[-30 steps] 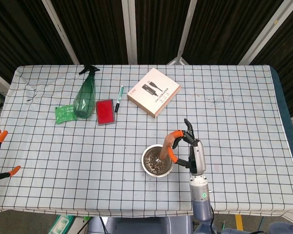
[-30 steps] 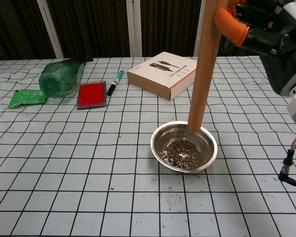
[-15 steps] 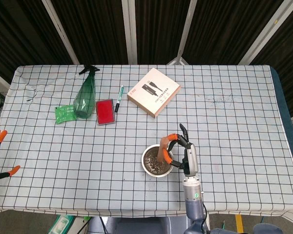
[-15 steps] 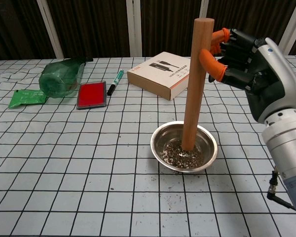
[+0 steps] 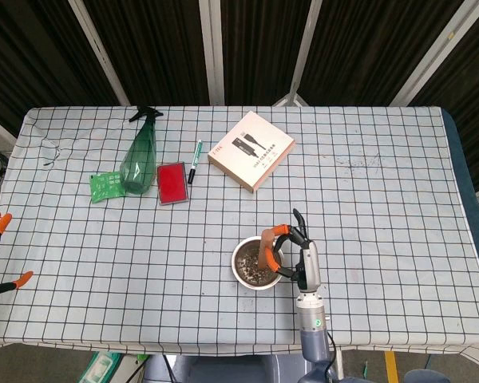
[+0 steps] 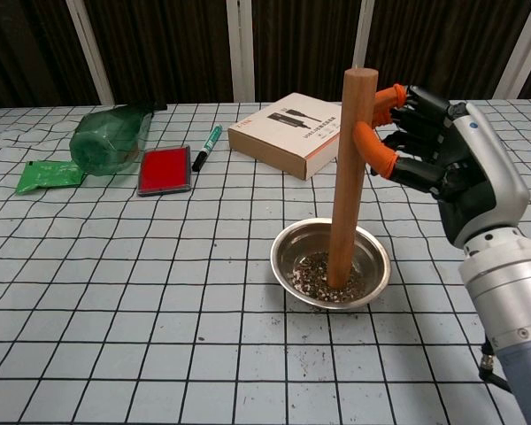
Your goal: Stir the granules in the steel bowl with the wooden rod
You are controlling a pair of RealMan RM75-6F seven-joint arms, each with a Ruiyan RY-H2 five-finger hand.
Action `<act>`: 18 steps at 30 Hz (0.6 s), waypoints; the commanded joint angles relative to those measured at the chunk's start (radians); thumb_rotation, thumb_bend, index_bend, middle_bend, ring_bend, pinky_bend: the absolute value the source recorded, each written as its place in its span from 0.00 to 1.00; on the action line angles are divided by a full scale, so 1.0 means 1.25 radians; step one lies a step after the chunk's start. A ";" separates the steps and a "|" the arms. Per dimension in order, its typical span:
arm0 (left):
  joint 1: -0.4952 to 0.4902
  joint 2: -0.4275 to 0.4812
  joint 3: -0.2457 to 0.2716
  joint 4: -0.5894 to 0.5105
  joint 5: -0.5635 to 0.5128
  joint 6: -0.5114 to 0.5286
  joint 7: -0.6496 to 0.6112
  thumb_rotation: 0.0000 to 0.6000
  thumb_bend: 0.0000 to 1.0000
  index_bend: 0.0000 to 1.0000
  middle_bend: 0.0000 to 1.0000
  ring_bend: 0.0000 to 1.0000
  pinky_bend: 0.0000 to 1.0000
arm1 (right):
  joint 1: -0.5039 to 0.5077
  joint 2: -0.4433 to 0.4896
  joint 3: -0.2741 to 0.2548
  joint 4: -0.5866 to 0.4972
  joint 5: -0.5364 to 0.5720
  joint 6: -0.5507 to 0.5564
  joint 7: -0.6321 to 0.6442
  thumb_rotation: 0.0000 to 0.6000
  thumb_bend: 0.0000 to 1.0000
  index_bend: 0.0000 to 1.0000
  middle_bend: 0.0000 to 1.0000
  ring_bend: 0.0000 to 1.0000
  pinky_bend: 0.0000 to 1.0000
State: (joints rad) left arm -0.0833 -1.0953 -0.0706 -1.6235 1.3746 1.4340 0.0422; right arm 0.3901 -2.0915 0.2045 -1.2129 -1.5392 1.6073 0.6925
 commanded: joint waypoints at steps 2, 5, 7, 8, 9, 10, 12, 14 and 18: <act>0.000 0.000 0.000 -0.001 0.001 0.001 0.000 1.00 0.02 0.00 0.00 0.00 0.00 | -0.002 0.001 -0.003 -0.001 -0.004 -0.001 -0.001 1.00 0.52 0.67 0.57 0.66 0.04; 0.001 0.000 0.000 -0.001 0.001 0.002 -0.001 1.00 0.02 0.00 0.00 0.00 0.00 | -0.002 0.004 -0.001 -0.010 -0.011 0.004 0.000 1.00 0.52 0.67 0.57 0.66 0.04; 0.001 0.000 0.000 0.000 0.001 0.002 -0.002 1.00 0.02 0.00 0.00 0.00 0.00 | 0.002 0.011 0.006 -0.028 -0.022 0.013 -0.006 1.00 0.52 0.67 0.57 0.66 0.04; 0.001 0.000 0.000 0.000 0.001 0.002 -0.002 1.00 0.02 0.00 0.00 0.00 0.00 | 0.003 0.014 0.008 -0.034 -0.026 0.015 -0.009 1.00 0.52 0.67 0.57 0.66 0.04; 0.000 0.000 0.000 0.000 0.001 0.001 -0.002 1.00 0.02 0.00 0.00 0.00 0.00 | 0.006 0.018 0.011 -0.045 -0.031 0.018 -0.014 1.00 0.52 0.67 0.57 0.66 0.04; 0.000 0.000 0.000 0.000 0.001 0.001 -0.002 1.00 0.02 0.00 0.00 0.00 0.00 | 0.007 0.022 0.014 -0.054 -0.034 0.020 -0.020 1.00 0.52 0.67 0.57 0.66 0.04; 0.000 0.000 0.000 0.000 0.002 0.001 -0.002 1.00 0.02 0.00 0.00 0.00 0.00 | 0.009 0.027 0.017 -0.069 -0.038 0.020 -0.029 1.00 0.52 0.67 0.57 0.66 0.04; 0.000 0.000 0.000 0.000 0.002 0.002 -0.002 1.00 0.02 0.00 0.00 0.00 0.00 | 0.011 0.032 0.017 -0.075 -0.040 0.018 -0.038 1.00 0.52 0.67 0.57 0.66 0.04; 0.000 0.000 0.000 0.000 0.002 0.002 -0.002 1.00 0.02 0.00 0.00 0.00 0.00 | 0.008 0.028 0.013 -0.066 -0.029 0.008 -0.040 1.00 0.52 0.67 0.57 0.66 0.04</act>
State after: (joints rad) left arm -0.0828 -1.0950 -0.0710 -1.6237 1.3770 1.4368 0.0401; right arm 0.4010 -2.0544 0.2229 -1.2995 -1.5793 1.6211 0.6418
